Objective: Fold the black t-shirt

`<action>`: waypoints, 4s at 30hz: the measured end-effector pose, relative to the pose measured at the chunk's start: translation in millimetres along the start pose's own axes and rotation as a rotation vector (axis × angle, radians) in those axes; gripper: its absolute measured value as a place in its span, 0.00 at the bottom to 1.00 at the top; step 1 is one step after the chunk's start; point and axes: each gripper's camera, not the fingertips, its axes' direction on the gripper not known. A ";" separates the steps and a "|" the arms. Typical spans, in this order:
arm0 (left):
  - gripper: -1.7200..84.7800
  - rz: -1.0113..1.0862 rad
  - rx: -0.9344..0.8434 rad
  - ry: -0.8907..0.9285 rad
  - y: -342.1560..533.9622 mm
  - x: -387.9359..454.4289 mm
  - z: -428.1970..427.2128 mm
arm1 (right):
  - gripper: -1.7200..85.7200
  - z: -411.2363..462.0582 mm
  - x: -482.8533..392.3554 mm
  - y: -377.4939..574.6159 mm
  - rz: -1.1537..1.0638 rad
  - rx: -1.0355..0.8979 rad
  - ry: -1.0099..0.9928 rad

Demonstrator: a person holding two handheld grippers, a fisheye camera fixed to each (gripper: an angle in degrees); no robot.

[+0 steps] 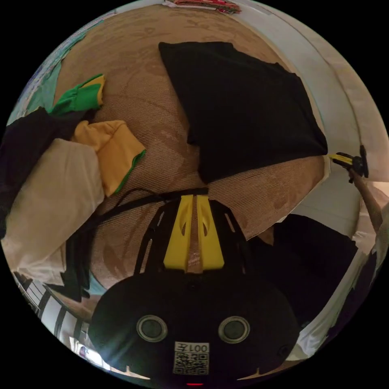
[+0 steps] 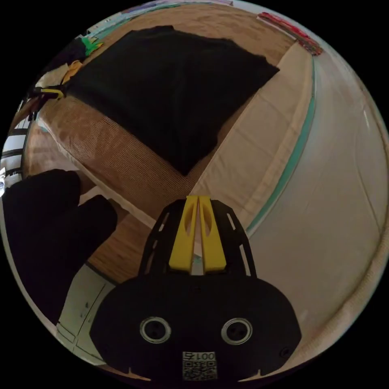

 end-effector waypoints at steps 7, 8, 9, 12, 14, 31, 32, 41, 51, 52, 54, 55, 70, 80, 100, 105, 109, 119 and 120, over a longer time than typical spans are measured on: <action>0.03 0.250 0.157 -0.098 -40.0 192.3 -24.0 | 0.10 -53.3 45.7 -86.3 -0.037 0.307 0.213; 0.04 0.375 0.192 -0.047 -54.4 241.4 -20.3 | 0.10 -49.7 58.7 -109.4 -0.061 0.335 0.207; 0.04 0.440 0.205 -0.026 -61.0 265.8 -17.4 | 0.11 -42.5 71.7 -132.8 -0.081 0.345 0.191; 0.06 0.681 0.241 0.055 -89.2 379.0 3.9 | 0.11 -19.6 99.6 -184.5 -0.119 0.335 0.102; 0.07 0.777 0.252 0.103 -105.9 453.0 24.1 | 0.10 -1.7 112.0 -208.8 -0.139 0.300 0.023; 0.05 0.852 0.082 -0.057 -123.3 698.1 98.9 | 0.03 93.6 174.5 -266.5 -0.203 0.137 0.192; 0.06 0.837 0.079 -0.047 -123.3 709.2 98.6 | 0.03 98.2 174.9 -263.8 -0.205 0.168 0.161; 0.09 0.867 0.095 -0.119 -111.7 788.9 107.5 | 0.15 127.9 168.4 -220.6 -0.134 0.336 -0.199; 0.03 0.859 0.086 -0.246 -98.1 832.1 124.0 | 0.16 203.5 117.0 -140.3 0.081 0.272 -0.120; 0.02 0.853 0.095 -0.211 -95.0 830.4 120.6 | 0.16 208.0 111.5 -135.7 0.085 0.261 -0.099; 0.01 0.821 0.104 -0.155 -88.7 824.8 114.8 | 0.15 226.1 88.7 -115.2 0.114 0.227 -0.024; 0.00 0.808 0.114 -0.138 -82.5 821.3 111.0 | 0.15 230.8 83.1 -109.3 0.129 0.224 -0.013; 0.00 0.725 0.245 -0.088 -15.4 751.7 86.2 | 0.16 405.8 29.8 9.8 0.951 0.721 -1.258; 0.00 0.636 0.300 -0.010 13.1 651.2 79.7 | 0.17 412.7 2.4 -3.0 0.971 0.675 -1.192; 0.00 0.738 0.349 0.005 73.6 421.7 110.1 | 0.07 400.5 -18.8 -155.3 0.768 0.638 -1.586; 0.00 0.701 0.406 0.046 80.9 346.0 105.6 | 0.02 325.0 -28.7 -198.1 0.608 0.559 -1.561; 0.00 0.597 0.473 0.137 92.5 251.7 83.5 | 0.02 236.3 -55.3 -231.0 0.486 0.585 -1.454; 0.00 -0.064 0.460 0.149 171.8 -65.9 96.4 | 0.05 14.5 -313.3 -435.9 -0.353 0.386 -0.967; 0.00 -0.093 0.438 0.147 176.1 -83.9 107.2 | 0.07 14.3 -345.7 -452.0 -0.405 0.321 -0.913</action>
